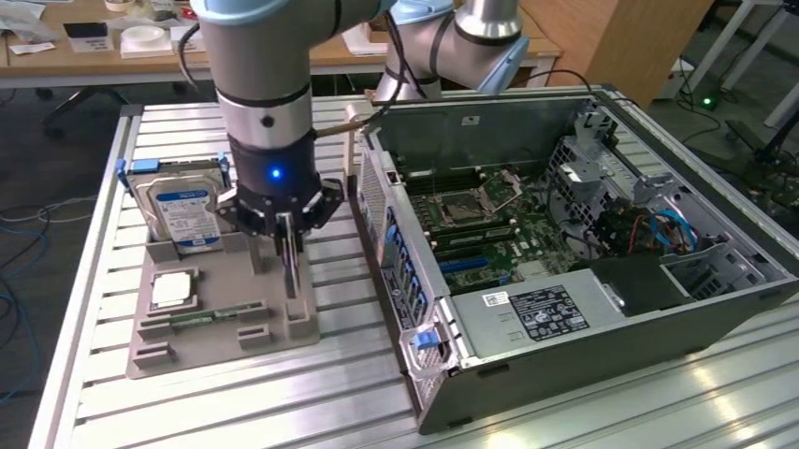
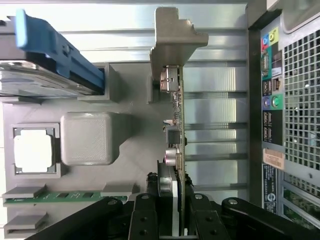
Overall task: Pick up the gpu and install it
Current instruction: 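Pick up the gpu and move the gpu toward the slot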
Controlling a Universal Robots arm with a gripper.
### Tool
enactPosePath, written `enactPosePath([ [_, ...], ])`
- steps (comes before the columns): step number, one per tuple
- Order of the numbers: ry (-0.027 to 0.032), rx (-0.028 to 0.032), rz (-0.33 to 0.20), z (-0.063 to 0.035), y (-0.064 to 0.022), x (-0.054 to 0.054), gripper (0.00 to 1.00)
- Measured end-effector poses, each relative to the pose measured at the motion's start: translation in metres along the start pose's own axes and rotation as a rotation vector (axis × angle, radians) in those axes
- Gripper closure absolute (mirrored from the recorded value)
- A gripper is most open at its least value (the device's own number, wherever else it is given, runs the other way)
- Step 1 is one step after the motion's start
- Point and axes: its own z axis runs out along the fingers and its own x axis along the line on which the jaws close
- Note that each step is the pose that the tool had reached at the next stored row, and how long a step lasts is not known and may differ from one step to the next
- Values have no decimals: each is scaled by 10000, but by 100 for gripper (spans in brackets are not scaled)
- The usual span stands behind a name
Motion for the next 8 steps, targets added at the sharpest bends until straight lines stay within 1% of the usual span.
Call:
enactPosePath([
  [8,0,0,0,-363,16,-5,72],
])
